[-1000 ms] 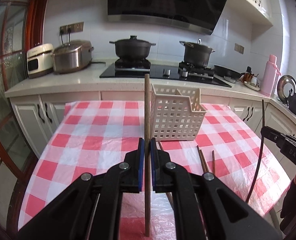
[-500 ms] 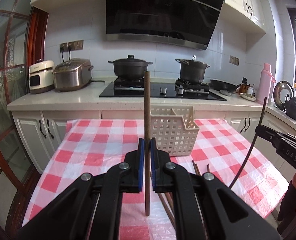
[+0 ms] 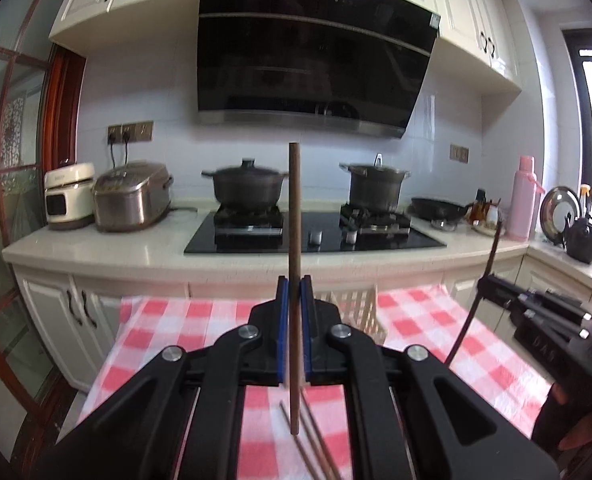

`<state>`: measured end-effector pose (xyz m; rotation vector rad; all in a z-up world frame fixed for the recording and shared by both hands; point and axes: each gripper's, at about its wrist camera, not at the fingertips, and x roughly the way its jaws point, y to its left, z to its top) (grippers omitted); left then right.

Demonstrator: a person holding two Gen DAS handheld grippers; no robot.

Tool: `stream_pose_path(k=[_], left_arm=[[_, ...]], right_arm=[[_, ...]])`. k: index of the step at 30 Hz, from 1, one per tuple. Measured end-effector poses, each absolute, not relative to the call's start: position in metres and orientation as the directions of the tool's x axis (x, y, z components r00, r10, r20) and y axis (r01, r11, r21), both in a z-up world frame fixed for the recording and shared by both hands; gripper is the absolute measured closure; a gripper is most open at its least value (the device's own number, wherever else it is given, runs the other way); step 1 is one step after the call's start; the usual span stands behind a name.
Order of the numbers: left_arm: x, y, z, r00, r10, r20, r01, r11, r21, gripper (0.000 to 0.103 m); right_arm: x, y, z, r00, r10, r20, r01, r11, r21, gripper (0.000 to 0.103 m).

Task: Organize utensils
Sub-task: 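Lift both held chopsticks upright and carry them above the white caddy, then lower both chopsticks into the caddy and open both tools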

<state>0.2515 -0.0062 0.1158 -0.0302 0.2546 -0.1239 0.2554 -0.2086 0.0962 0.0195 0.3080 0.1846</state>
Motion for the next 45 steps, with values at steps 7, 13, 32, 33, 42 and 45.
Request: stream_pose_path(k=[7,13,32,33,42,45], left_arm=[[0.287,-0.014,0.17,0.972,-0.154,-0.178,0.147,0.988,-0.053,0.097],[0.324,-0.019,0.205,0.981,-0.145,-0.127,0.14,0.989,-0.045,0.097],[0.454,-0.008,0.092,0.866,-0.209,-0.454,0.155,0.976,-0.153,0.097],[0.458,-0.008,0.085,0.859,-0.207,-0.469,0.154,0.977,-0.15,0.097],[0.473,-0.007,0.058,0.831,-0.197,-0.52,0.152,0.98,-0.127,0.096],[0.473,-0.001,0.06,0.835,-0.187,-0.518,0.134,0.981,-0.139,0.09]], right_arm=[[0.296,-0.205,0.134,0.947,0.206,-0.247,-0.2,0.979,0.049,0.097],[0.331,-0.199,0.152,0.953,0.222,-0.204,-0.214,0.975,0.061,0.097],[0.43,-0.183,0.067,0.832,0.263,-0.489,-0.235,0.965,0.119,0.097],[0.433,-0.184,0.062,0.827,0.262,-0.498,-0.231,0.965,0.123,0.097],[0.459,-0.187,0.048,0.803,0.263,-0.535,-0.218,0.965,0.146,0.092],[0.463,-0.193,0.048,0.803,0.25,-0.54,-0.2,0.968,0.151,0.085]])
